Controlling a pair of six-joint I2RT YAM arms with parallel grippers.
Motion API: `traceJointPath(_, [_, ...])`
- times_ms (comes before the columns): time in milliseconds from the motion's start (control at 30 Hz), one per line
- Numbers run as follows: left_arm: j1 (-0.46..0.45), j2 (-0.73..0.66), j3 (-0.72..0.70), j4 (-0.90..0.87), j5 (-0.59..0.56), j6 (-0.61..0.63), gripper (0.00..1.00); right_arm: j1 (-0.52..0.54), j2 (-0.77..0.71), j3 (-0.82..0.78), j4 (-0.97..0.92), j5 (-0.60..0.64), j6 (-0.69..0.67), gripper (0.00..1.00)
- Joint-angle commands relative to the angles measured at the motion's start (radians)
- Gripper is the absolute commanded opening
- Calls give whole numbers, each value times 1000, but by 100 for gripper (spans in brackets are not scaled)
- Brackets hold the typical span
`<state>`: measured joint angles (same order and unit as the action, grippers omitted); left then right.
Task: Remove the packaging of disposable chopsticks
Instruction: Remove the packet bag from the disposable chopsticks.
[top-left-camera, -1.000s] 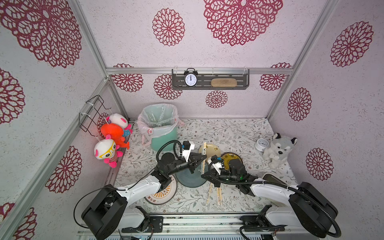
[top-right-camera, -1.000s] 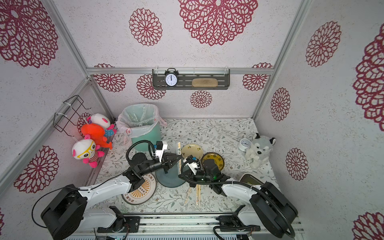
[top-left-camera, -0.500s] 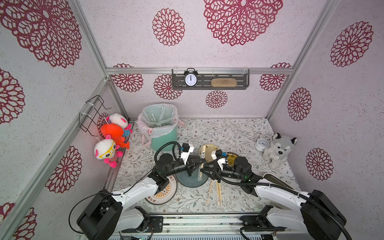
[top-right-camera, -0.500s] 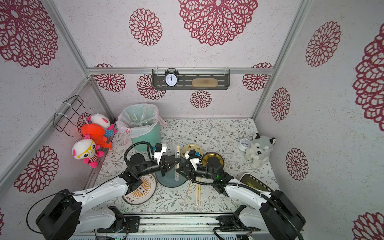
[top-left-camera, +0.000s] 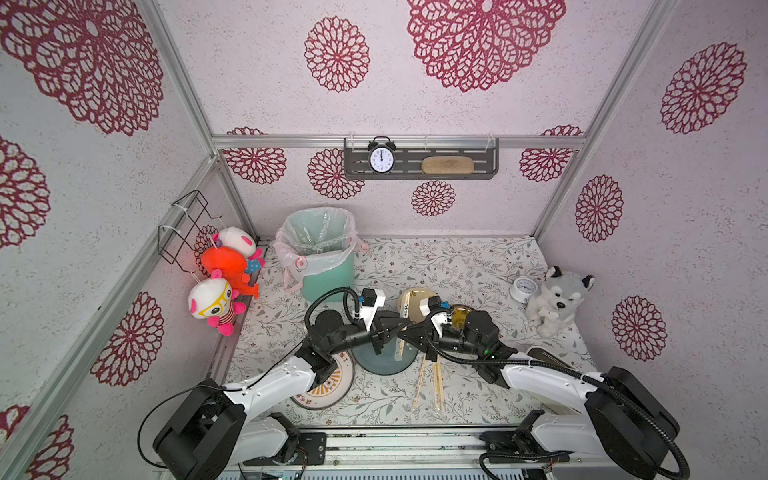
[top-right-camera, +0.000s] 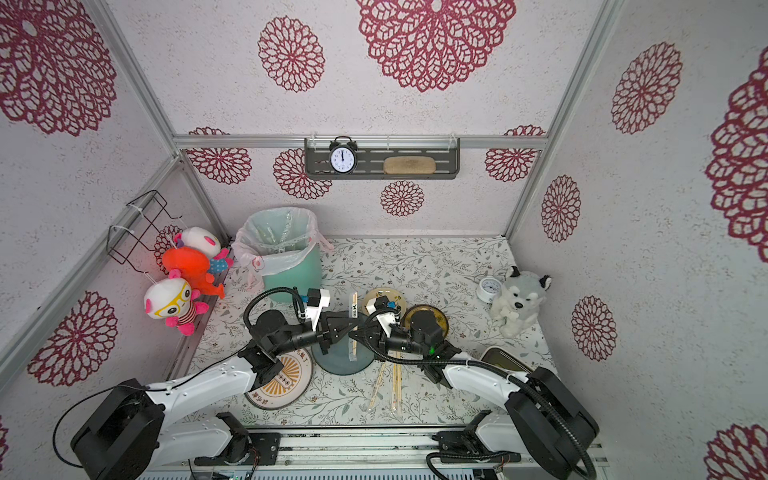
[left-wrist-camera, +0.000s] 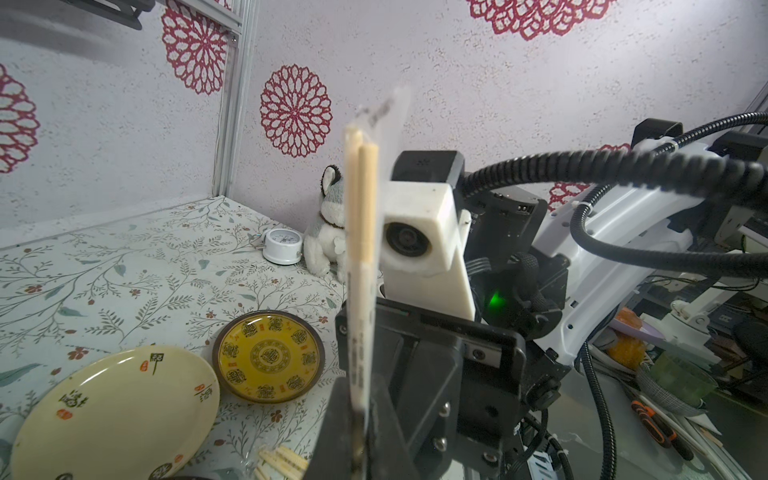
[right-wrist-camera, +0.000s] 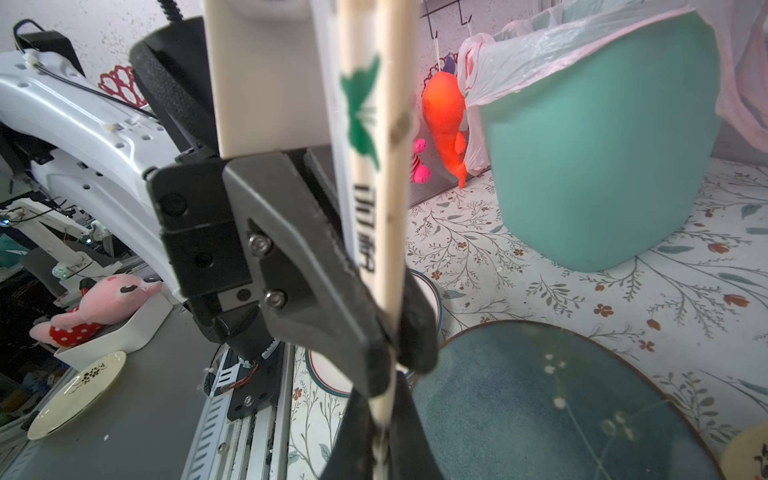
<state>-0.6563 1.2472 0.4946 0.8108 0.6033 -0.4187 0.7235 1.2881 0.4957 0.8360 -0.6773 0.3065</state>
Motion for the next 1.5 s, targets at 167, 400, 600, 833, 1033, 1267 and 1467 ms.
traceJointPath(167, [93,-28,107,-5,82,-33,69,-2,9,-61,121,-30,4,0])
traceJointPath(400, [90,15,207,-62,148,-20,42,-2,-22,-93,131,-36,-8,0])
traceJointPath(600, [75,71,183,13,168,-57,55,-2,-35,-103,143,-27,-10,0])
traceJointPath(833, [52,105,188,10,177,-54,27,-2,-41,-103,148,-24,-7,0])
traceJointPath(1033, [43,122,177,2,167,-50,10,-2,-39,-101,149,-12,-7,0])
traceJointPath(1267, [38,119,115,-27,138,-19,7,-4,-66,-111,181,16,-10,0])
traceJointPath(1467, [38,147,57,51,147,-41,9,-6,-74,-94,190,11,-8,0])
